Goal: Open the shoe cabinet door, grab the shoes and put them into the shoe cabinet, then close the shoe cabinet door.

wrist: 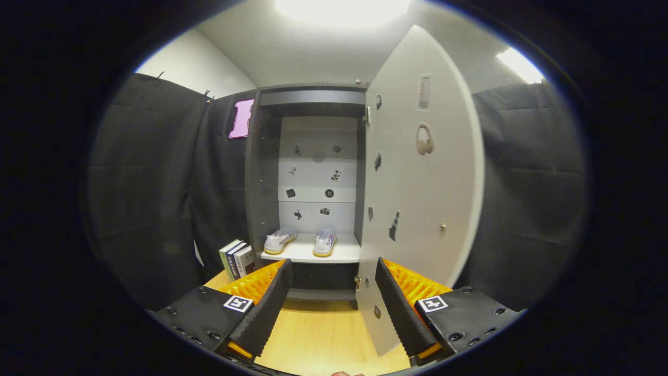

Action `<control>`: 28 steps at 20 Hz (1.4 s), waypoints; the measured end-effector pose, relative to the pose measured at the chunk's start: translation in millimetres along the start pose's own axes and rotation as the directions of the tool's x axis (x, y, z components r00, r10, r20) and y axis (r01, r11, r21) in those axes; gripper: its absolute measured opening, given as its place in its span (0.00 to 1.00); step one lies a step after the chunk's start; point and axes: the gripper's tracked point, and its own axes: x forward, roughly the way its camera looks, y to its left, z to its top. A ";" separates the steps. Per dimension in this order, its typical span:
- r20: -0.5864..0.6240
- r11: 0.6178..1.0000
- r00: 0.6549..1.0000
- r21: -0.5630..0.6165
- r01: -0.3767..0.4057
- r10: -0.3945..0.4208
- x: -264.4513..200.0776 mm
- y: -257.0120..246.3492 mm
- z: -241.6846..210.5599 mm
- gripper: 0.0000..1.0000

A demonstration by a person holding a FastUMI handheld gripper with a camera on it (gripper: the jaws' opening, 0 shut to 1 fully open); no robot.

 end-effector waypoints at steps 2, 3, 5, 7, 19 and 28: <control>-0.008 1.000 1.000 0.012 0.011 -0.011 -14.9 -29.8 -4.5 0.99; -0.014 1.000 1.000 0.012 0.012 -0.012 -19.9 -44.5 -6.8 0.99; -0.022 1.000 0.999 0.006 0.024 -0.024 -24.8 -77.5 -10.2 0.99; -0.019 0.999 0.999 0.000 0.046 -0.046 -27.2 -112.5 -10.9 0.99; 0.016 0.997 0.998 0.064 0.052 -0.053 47.2 -230.3 -9.5 0.98; -0.013 0.993 0.994 0.041 0.113 -0.113 56.2 -197.2 -14.7 0.94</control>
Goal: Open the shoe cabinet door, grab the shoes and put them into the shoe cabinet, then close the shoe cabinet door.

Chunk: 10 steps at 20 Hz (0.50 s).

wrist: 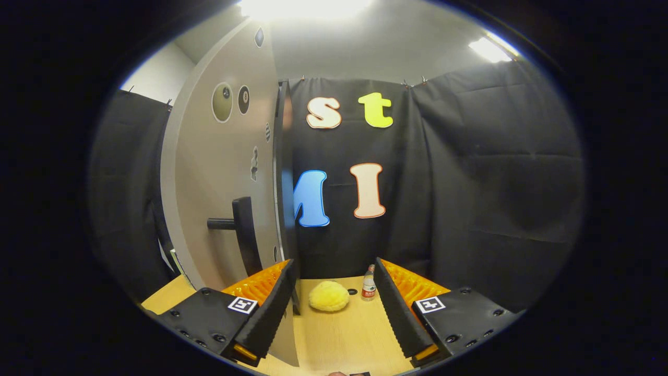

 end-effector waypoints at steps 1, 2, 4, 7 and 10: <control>-0.006 1.000 1.000 0.005 0.010 -0.010 -2.2 3.6 -0.9 0.94; -0.006 1.000 1.000 0.005 0.020 -0.020 -6.0 6.0 -0.8 0.94; 0.000 0.999 0.999 0.000 0.032 -0.032 -12.9 18.3 -0.1 0.94; -0.004 0.999 0.999 0.017 0.035 -0.035 -20.1 39.2 -4.1 0.94; -0.022 0.999 0.999 0.038 0.024 -0.023 -24.9 69.0 -8.9 0.94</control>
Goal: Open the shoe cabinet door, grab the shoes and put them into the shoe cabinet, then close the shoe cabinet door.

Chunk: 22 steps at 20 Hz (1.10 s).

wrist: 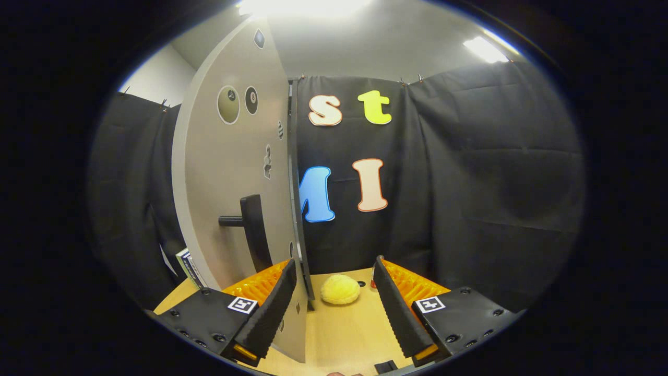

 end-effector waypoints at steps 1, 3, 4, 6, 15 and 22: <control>-0.001 1.000 1.000 0.003 -0.005 0.005 -1.0 10.3 -0.8 0.94; 0.000 1.000 1.000 -0.001 -0.018 0.018 -1.9 33.8 -1.8 0.94; 0.001 1.000 1.000 -0.003 -0.025 0.025 -2.7 46.1 -2.8 0.94; 0.007 0.999 0.999 0.000 -0.045 0.045 -1.5 71.3 -4.6 0.95; 0.006 0.986 0.986 -0.031 -0.165 0.165 19.2 156.8 -5.4 0.95; -0.009 0.974 0.975 -0.049 -0.220 0.220 23.9 176.9 -6.8 0.95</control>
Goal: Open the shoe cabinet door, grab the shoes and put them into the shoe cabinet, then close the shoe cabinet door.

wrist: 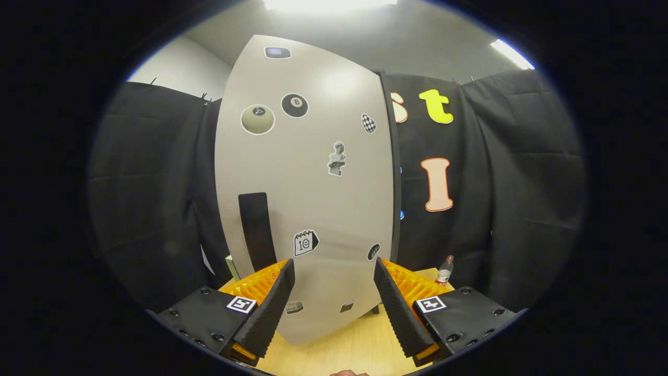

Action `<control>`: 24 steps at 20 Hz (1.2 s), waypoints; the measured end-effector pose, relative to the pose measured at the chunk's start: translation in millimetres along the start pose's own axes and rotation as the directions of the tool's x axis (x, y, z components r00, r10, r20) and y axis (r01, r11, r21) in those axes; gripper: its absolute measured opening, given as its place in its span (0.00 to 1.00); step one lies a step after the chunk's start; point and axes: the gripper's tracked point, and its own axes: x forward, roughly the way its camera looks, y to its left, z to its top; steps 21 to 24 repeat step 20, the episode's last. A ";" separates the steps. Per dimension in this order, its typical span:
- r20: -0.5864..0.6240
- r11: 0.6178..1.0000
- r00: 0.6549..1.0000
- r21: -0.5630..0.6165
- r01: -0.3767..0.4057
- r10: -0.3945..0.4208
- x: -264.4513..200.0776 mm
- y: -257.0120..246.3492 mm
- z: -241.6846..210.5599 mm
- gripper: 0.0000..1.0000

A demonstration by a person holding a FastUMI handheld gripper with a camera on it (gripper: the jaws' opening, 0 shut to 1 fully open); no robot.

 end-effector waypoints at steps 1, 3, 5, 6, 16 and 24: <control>-0.004 1.000 1.000 -0.001 -0.005 0.005 0.5 1.3 -1.3 0.95; -0.014 1.000 1.000 -0.002 -0.012 0.012 1.2 2.6 -5.2 0.95; -0.024 1.000 1.000 -0.006 -0.020 0.020 0.8 4.2 -8.8 0.95; -0.029 1.000 0.999 -0.009 -0.021 0.021 -0.6 4.3 -10.7 0.95; -0.031 1.000 0.999 -0.014 -0.014 0.013 -7.0 2.1 -10.1 0.95; -0.034 1.000 0.999 -0.006 -0.018 0.018 -8.1 4.6 -11.9 0.95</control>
